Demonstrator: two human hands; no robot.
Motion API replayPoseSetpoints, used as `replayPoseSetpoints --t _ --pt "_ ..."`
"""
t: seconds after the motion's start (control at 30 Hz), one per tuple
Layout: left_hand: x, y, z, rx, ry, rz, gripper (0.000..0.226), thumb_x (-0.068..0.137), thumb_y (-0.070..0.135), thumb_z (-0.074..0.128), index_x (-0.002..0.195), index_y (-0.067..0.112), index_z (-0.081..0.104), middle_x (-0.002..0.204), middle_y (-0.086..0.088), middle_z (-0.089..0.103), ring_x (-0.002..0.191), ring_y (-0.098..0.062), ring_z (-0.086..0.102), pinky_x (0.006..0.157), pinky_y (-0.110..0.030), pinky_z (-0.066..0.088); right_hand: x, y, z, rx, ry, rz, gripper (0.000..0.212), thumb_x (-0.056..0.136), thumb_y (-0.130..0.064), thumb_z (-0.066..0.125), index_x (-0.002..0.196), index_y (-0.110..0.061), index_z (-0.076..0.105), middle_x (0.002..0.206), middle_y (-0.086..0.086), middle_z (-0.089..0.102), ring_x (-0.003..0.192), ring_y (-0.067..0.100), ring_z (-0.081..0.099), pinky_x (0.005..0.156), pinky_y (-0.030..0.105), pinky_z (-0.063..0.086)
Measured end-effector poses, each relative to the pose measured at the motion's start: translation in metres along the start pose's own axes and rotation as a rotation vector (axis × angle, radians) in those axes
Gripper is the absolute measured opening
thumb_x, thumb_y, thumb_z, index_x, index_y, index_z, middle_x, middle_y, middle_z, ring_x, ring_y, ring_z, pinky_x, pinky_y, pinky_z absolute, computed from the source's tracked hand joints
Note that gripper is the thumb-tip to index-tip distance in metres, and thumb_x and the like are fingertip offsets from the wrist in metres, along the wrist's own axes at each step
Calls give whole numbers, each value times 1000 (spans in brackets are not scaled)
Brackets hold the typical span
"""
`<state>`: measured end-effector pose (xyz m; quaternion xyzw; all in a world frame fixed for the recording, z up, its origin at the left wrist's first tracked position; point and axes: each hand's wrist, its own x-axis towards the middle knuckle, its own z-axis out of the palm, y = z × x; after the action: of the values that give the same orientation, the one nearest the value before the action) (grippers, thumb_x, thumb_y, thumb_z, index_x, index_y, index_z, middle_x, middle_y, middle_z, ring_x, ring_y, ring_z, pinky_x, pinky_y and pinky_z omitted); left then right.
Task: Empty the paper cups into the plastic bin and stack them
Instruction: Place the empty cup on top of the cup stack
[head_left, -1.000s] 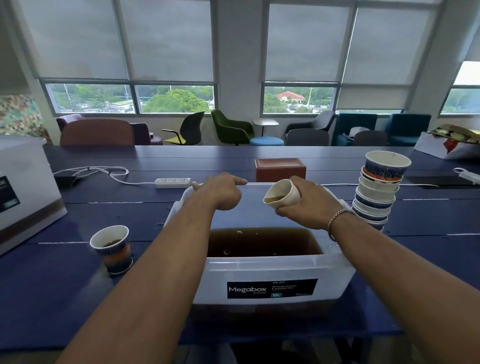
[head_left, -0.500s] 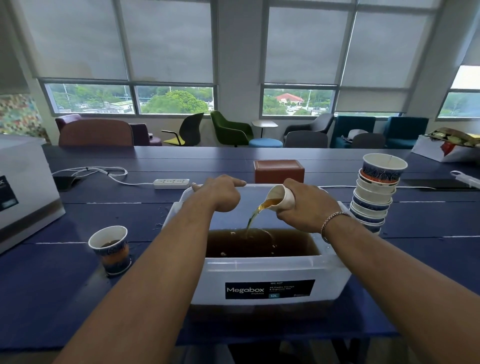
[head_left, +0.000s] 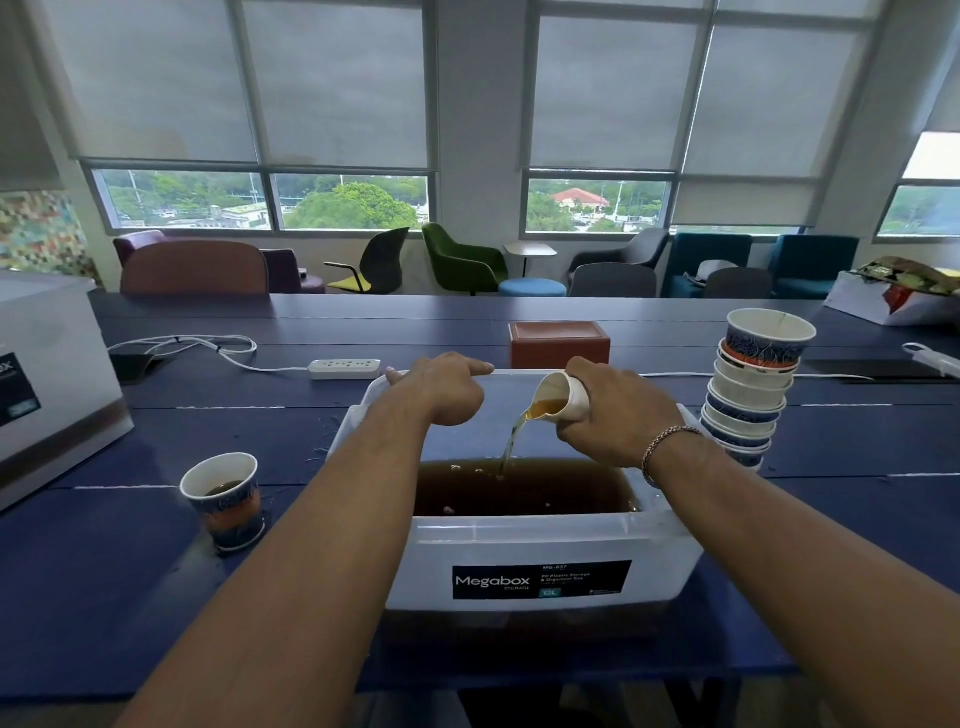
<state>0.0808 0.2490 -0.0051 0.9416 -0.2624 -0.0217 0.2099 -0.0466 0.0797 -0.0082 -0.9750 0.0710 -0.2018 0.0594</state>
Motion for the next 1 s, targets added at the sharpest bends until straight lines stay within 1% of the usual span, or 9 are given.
replayPoseSetpoints --t 0.1,0.2,0.37,0.47,0.53,0.6,0.73,0.87,1.0 --pt "0 0 0 4 -1 0 58 93 9 47 140 42 49 152 -4 41 135 -31 39 114 -60 28 0 0 1 -21 3 5 42 78 -46 70 109 -30 46 99 -7 60 82 14 51 69 28 43" --pt "1 -1 0 2 0 -4 58 93 10 47 140 43 48 153 -4 40 136 -31 38 114 -60 28 0 -1 2 -36 4 5 45 78 -46 70 112 -30 46 102 -5 61 84 14 52 72 31 48" --pt "1 -1 1 -3 5 -6 57 93 10 49 140 43 49 152 -4 41 135 -31 38 114 -60 28 -1 -2 1 -61 5 0 47 77 -46 71 114 -30 46 104 -4 61 87 14 51 72 31 48" --pt "0 0 1 -2 5 -5 55 94 12 49 140 42 49 151 -5 41 133 -31 41 113 -60 30 -1 -3 0 -73 2 1 48 78 -45 72 115 -29 47 104 -5 59 87 13 49 71 30 45" --pt "0 0 0 5 -2 5 55 94 13 50 140 42 48 150 -5 42 132 -31 42 112 -60 31 -1 -4 -1 -88 3 3 48 77 -43 72 115 -29 47 105 -4 60 89 14 49 72 31 45" --pt "-1 0 1 13 -12 11 54 93 14 51 140 41 46 149 -6 43 131 -31 41 112 -61 31 -2 -5 -1 -109 3 3 49 76 -41 72 116 -29 46 107 -3 60 93 16 51 74 33 47" --pt "-2 0 0 30 -10 12 54 93 15 52 141 41 45 151 -6 41 132 -32 40 111 -61 31 -2 -7 -2 -147 7 -2 51 77 -39 72 119 -29 45 110 -2 58 98 16 50 79 33 46" --pt "-2 1 0 45 -13 15 54 94 18 52 142 41 43 151 -6 41 133 -32 39 111 -62 30 -3 -8 -3 -167 20 -6 56 76 -40 74 122 -28 44 116 -1 58 104 18 51 86 37 47" --pt "-4 2 -1 65 -19 15 55 94 14 48 143 40 41 152 -6 39 136 -33 35 113 -64 25 -2 -9 -4 -213 24 -24 57 77 -40 74 123 -27 43 121 -2 57 110 19 50 92 39 44"
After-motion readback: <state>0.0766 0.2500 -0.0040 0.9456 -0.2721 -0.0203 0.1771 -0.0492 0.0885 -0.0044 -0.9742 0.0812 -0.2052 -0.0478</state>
